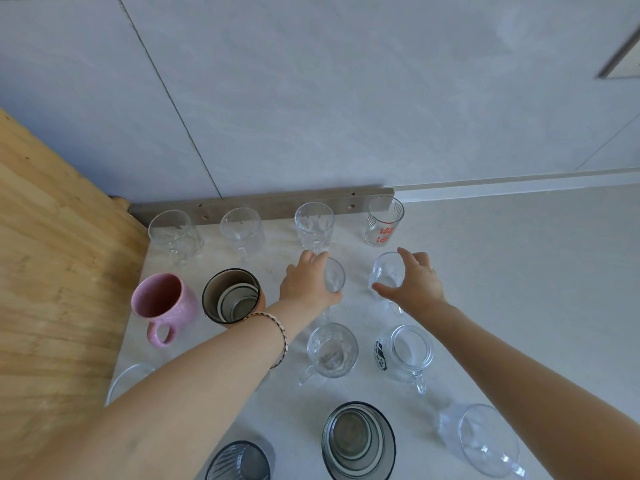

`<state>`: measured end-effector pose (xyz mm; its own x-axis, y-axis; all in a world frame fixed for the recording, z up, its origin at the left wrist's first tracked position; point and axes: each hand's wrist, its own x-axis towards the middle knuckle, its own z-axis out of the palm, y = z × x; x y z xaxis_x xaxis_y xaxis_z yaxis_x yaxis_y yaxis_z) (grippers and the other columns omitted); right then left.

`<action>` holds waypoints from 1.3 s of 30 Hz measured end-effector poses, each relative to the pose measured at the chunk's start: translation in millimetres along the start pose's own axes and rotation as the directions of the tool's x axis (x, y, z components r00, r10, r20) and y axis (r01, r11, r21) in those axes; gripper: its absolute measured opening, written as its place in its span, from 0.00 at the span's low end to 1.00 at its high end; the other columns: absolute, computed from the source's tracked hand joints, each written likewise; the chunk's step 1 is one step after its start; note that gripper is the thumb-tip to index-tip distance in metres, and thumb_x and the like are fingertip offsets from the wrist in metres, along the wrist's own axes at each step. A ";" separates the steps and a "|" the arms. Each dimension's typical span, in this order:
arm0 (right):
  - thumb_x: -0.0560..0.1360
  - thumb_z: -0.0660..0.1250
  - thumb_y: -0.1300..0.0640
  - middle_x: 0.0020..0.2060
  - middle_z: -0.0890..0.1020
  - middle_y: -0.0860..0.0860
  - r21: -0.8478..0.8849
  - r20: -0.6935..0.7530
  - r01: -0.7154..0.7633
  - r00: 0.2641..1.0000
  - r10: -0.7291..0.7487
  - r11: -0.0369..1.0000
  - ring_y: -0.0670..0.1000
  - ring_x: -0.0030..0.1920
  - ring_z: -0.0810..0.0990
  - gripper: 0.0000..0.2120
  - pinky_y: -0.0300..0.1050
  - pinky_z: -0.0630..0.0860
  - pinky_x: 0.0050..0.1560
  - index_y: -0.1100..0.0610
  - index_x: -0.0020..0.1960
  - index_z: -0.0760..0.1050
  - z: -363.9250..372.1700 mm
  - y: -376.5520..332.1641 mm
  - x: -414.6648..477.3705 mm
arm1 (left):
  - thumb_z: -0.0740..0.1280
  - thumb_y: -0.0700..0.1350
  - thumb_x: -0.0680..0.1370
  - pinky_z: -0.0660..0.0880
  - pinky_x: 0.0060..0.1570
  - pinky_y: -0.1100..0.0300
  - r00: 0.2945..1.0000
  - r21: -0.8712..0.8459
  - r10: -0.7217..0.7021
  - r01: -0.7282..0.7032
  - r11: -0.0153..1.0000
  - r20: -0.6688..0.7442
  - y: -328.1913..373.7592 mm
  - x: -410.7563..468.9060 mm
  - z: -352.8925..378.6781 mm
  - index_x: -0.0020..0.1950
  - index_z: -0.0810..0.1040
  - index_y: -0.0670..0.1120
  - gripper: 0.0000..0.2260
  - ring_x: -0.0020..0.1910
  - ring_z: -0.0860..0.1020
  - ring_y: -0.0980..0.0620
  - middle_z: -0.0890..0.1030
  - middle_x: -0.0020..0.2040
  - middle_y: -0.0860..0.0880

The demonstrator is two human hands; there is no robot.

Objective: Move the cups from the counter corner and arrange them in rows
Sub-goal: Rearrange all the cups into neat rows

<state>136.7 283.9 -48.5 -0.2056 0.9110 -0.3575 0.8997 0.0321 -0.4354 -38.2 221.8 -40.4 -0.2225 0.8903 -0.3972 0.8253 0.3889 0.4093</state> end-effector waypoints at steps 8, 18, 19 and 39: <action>0.71 0.70 0.44 0.74 0.56 0.56 -0.076 0.004 0.002 1.000 -0.001 0.997 0.60 0.72 0.61 0.46 0.53 0.62 0.71 0.56 0.77 0.46 -0.5 -13.2 -12.0 | 0.67 0.56 0.73 0.71 0.58 0.51 1.000 0.077 0.016 -0.016 0.997 0.000 -3.4 -6.6 -1.7 0.75 0.53 0.50 0.36 0.68 0.64 0.40 0.55 0.75 0.46; 0.76 0.65 0.50 0.66 0.72 0.52 -0.004 0.176 0.344 0.925 -0.338 0.939 0.52 0.66 0.71 0.23 0.43 0.69 0.65 0.54 0.69 0.69 33.1 -103.0 -110.8 | 0.67 0.42 0.72 0.69 0.59 0.56 0.876 -0.144 -0.045 -0.028 0.989 -0.480 -102.1 -128.3 -42.8 0.67 0.68 0.46 0.23 0.63 0.72 0.47 0.72 0.63 0.47; 0.76 0.64 0.48 0.65 0.72 0.52 -0.002 0.211 0.349 0.916 -0.340 0.937 0.52 0.64 0.73 0.23 0.43 0.70 0.63 0.54 0.69 0.68 42.5 -113.0 -119.4 | 0.68 0.43 0.72 0.70 0.55 0.55 0.887 -0.136 -0.094 0.036 0.990 -0.451 -120.8 -140.0 -43.1 0.65 0.68 0.45 0.22 0.61 0.72 0.45 0.72 0.61 0.46; 0.69 0.64 0.31 0.61 0.71 0.59 -0.240 0.325 0.085 0.946 -0.003 0.967 0.58 0.59 0.77 0.45 0.47 0.77 0.53 0.59 0.72 0.53 131.8 -149.6 -180.2 | 0.70 0.36 0.68 0.68 0.67 0.52 0.995 -0.049 -0.096 0.098 0.994 0.036 -220.8 -175.3 -25.7 0.72 0.61 0.50 0.34 0.72 0.63 0.48 0.60 0.75 0.51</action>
<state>-11.6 60.8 -27.9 -0.3220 0.7277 -0.6056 0.9450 0.2076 -0.2529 -194.7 -14.1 -40.1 -0.2819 0.8398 -0.4640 0.7735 0.4851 0.4080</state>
